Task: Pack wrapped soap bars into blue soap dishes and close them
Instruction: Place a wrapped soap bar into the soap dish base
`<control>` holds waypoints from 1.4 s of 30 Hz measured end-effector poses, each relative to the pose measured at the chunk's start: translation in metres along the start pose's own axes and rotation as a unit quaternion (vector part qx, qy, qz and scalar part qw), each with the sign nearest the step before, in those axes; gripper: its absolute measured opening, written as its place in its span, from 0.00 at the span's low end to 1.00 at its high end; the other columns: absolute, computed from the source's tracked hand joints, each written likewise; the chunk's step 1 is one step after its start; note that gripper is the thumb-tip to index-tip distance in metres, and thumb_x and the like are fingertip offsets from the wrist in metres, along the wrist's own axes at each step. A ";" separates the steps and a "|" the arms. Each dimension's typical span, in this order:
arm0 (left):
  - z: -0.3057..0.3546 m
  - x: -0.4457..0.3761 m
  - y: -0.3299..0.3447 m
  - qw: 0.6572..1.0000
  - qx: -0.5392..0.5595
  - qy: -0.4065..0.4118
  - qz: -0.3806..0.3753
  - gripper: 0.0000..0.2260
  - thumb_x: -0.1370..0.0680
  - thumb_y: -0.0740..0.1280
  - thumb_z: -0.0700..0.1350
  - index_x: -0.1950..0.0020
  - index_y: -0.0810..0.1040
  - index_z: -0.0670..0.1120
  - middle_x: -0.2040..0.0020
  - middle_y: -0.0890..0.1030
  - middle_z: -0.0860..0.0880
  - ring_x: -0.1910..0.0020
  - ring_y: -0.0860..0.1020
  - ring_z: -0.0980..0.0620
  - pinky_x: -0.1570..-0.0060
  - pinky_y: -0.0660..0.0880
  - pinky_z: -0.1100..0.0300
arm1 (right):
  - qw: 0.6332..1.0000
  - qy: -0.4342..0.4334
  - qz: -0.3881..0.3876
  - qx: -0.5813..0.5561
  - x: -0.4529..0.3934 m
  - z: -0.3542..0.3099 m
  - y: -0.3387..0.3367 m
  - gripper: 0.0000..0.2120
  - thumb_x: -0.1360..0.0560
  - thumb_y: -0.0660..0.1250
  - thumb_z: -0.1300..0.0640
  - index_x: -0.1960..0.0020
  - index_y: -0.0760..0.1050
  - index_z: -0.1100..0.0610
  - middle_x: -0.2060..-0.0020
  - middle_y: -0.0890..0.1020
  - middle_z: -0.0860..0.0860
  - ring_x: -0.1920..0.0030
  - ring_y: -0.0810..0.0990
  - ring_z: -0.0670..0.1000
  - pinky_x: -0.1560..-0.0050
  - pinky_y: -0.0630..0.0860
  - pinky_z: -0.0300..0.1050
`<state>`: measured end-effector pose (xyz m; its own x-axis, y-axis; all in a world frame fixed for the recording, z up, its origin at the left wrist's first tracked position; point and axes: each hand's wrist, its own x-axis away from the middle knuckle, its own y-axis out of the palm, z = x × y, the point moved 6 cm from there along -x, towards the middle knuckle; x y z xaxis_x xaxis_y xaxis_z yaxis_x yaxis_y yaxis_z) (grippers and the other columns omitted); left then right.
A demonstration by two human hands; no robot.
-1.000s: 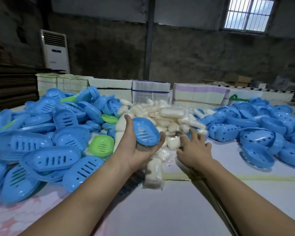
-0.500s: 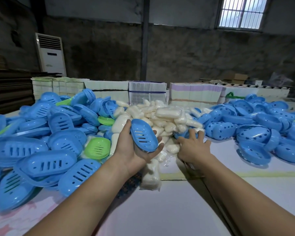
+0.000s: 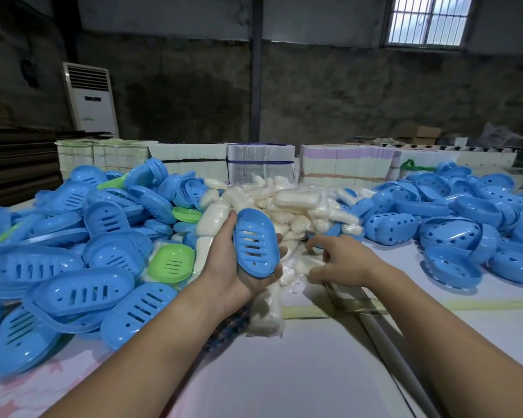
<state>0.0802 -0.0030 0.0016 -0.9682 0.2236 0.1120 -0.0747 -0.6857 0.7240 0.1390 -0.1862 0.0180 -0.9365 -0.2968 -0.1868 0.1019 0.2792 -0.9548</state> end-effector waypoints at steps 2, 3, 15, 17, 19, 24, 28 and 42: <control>-0.002 0.001 0.002 1.000 -0.020 0.001 0.003 0.31 0.23 0.61 0.67 0.58 0.87 0.41 0.58 0.85 0.45 0.65 0.86 0.46 0.60 0.81 0.52 | 0.999 0.004 0.031 -0.042 0.003 0.000 -0.004 0.21 0.32 0.71 0.46 0.39 0.73 0.42 0.62 0.73 0.41 0.56 0.74 0.49 0.58 0.72 0.45; -0.002 0.000 0.002 0.998 -0.053 0.019 0.011 0.29 0.22 0.60 0.67 0.55 0.86 0.43 0.59 0.86 0.46 0.65 0.86 0.47 0.61 0.82 0.52 | 0.994 0.006 0.051 -0.097 0.006 0.000 -0.008 0.17 0.31 0.71 0.48 0.43 0.75 0.43 0.64 0.74 0.42 0.58 0.75 0.48 0.59 0.72 0.45; -0.015 0.005 0.015 0.984 -0.146 0.087 0.059 0.19 0.18 0.60 0.62 0.31 0.73 0.56 0.40 0.82 0.43 0.48 0.85 0.43 0.52 0.82 0.41 | 0.904 -0.041 0.103 -0.412 0.030 -0.062 -0.010 0.08 0.31 0.75 0.53 0.54 0.80 0.46 0.71 0.76 0.44 0.69 0.73 0.43 0.62 0.72 0.43; -0.022 0.003 0.016 0.988 -0.132 0.066 0.052 0.22 0.19 0.60 0.64 0.29 0.72 0.54 0.41 0.83 0.41 0.48 0.85 0.40 0.50 0.81 0.37 | 0.906 -0.029 0.129 -0.403 0.030 -0.062 -0.008 0.08 0.31 0.75 0.51 0.54 0.80 0.44 0.70 0.77 0.44 0.69 0.75 0.42 0.63 0.74 0.41; -0.030 0.003 0.018 0.990 -0.123 0.048 0.046 0.25 0.20 0.58 0.66 0.28 0.71 0.54 0.43 0.85 0.41 0.49 0.85 0.40 0.51 0.81 0.38 | 0.905 -0.016 0.151 -0.398 0.031 -0.062 -0.006 0.08 0.32 0.74 0.48 0.54 0.79 0.42 0.71 0.78 0.43 0.69 0.76 0.40 0.64 0.75 0.40; -0.033 0.006 0.022 0.998 -0.039 0.004 0.039 0.29 0.20 0.57 0.67 0.30 0.74 0.47 0.45 0.86 0.41 0.50 0.86 0.42 0.60 0.84 0.45 | 0.925 -0.038 0.183 -0.330 0.036 -0.070 -0.010 0.09 0.28 0.72 0.44 0.49 0.81 0.42 0.66 0.79 0.42 0.66 0.76 0.39 0.62 0.74 0.41; -0.024 0.008 0.024 0.999 0.035 0.000 0.027 0.29 0.20 0.57 0.66 0.36 0.78 0.44 0.47 0.85 0.37 0.52 0.86 0.40 0.59 0.83 0.41 | 0.939 -0.112 0.169 -0.278 0.041 -0.077 -0.026 0.16 0.25 0.65 0.40 0.43 0.82 0.43 0.53 0.77 0.40 0.54 0.75 0.38 0.54 0.70 0.39; -0.018 0.006 0.014 0.998 0.066 -0.022 0.008 0.31 0.20 0.56 0.67 0.37 0.76 0.41 0.46 0.84 0.34 0.51 0.85 0.37 0.60 0.83 0.42 | 0.932 -0.102 0.110 -0.331 0.037 -0.070 -0.010 0.10 0.30 0.76 0.54 0.48 0.85 0.49 0.55 0.82 0.47 0.54 0.79 0.44 0.49 0.76 0.44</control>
<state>0.0690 -0.0242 0.0000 -0.9572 0.2466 0.1515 -0.0251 -0.5923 0.8053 0.0798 -0.1362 0.0368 -0.8278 -0.3139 -0.4650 -0.0086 0.8359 -0.5489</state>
